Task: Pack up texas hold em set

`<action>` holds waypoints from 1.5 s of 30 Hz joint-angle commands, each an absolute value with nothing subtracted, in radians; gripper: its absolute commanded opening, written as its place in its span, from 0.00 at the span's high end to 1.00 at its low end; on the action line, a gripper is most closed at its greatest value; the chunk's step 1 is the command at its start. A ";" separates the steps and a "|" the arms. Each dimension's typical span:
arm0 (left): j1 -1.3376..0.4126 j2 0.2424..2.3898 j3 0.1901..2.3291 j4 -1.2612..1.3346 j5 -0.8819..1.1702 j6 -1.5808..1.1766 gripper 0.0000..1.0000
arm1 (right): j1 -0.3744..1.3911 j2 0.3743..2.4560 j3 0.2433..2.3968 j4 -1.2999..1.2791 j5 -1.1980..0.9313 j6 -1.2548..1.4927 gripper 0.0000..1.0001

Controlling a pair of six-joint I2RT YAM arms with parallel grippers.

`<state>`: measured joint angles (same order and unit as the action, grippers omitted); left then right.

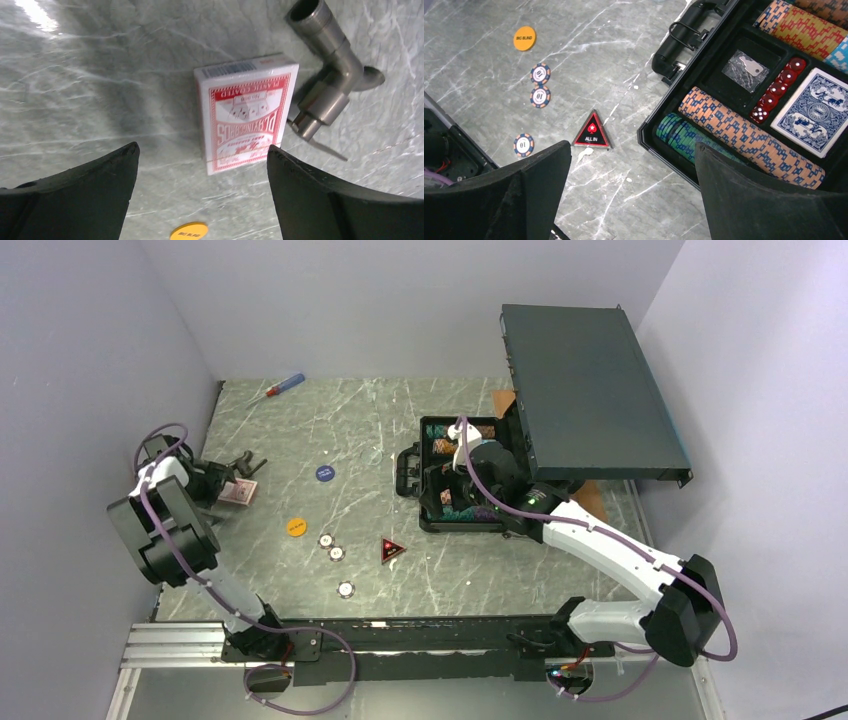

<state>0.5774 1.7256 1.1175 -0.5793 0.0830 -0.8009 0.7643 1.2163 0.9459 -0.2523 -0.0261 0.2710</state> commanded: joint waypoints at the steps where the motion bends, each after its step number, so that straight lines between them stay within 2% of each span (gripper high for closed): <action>1: 0.578 1.813 1.195 -0.564 0.101 -0.933 0.02 | 0.751 1.210 0.949 -0.205 -0.004 0.252 0.05; 10: 0.552 1.919 1.332 -0.625 0.086 -0.994 0.01 | 0.739 1.225 0.960 -0.205 -0.002 0.252 0.05; 18: 0.520 2.031 1.492 -0.874 0.045 -1.042 0.03 | 0.736 1.241 0.974 -0.207 -0.002 0.250 0.05; 30: 0.499 2.033 1.452 -0.956 -0.033 -1.183 0.21 | 0.732 1.213 0.970 -0.223 0.034 0.253 0.05; 37: 0.499 2.032 1.455 -0.942 -0.072 -1.159 0.27 | 0.732 1.194 0.974 -0.235 0.046 0.259 0.05; 41: 0.500 2.038 1.474 -0.950 -0.096 -1.121 0.16 | 0.733 1.185 0.977 -0.245 0.049 0.266 0.05; 45: 0.502 2.047 1.485 -0.949 -0.086 -1.105 0.15 | 0.733 1.171 0.970 -0.242 0.044 0.278 0.05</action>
<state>0.4896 2.0281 1.4597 -0.9226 -0.0231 -1.1278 0.7380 1.2106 0.9428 -0.2550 0.0280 0.2657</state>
